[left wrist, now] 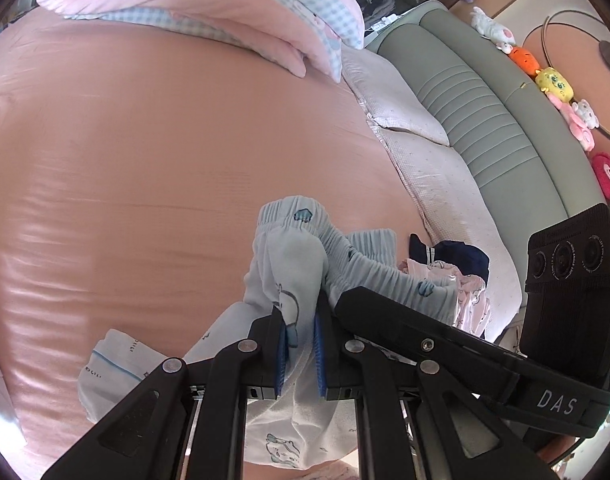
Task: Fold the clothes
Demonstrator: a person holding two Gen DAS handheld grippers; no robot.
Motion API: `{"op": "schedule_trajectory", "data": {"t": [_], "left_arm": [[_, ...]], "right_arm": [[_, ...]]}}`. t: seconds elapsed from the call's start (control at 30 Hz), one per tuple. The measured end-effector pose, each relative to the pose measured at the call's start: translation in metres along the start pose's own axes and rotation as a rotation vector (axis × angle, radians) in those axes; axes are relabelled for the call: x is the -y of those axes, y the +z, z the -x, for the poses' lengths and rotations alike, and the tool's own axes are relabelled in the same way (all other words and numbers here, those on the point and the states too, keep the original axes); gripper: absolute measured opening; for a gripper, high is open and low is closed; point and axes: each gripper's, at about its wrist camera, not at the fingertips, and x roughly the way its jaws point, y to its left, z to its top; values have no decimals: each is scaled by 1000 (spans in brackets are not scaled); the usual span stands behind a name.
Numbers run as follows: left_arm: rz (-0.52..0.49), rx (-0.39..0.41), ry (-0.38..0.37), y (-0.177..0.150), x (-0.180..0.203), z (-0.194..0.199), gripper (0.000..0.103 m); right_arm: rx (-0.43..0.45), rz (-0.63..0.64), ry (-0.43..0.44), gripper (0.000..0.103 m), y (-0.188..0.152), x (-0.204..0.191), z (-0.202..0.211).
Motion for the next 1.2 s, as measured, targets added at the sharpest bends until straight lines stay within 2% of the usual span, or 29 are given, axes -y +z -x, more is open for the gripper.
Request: {"op": "schedule_trajectory", "data": {"t": [0.13,0.37,0.57,0.8,0.9,1.03,1.2], "left_arm": [[-85,41,37,12,12,14,8],[-129,153,48,42,1,92,8],[-152,244,143,49,-13,163,8],[-193,282,267,52,-15,212,8],[-229,271,315,49,-10,209,8],[-246,194,352,44,-4,175,8],[-238,52,303,31,5,105,8]], "right_arm": [[34,-55,27,18,7,-4,9],[102,44,61,18,24,-87,25],[136,148,108,18,21,-169,25],[175,132,188,18,10,-215,24],[187,99,179,18,4,-216,26],[160,4,145,18,1,-183,17],[120,-139,89,18,-7,-118,5]]}}
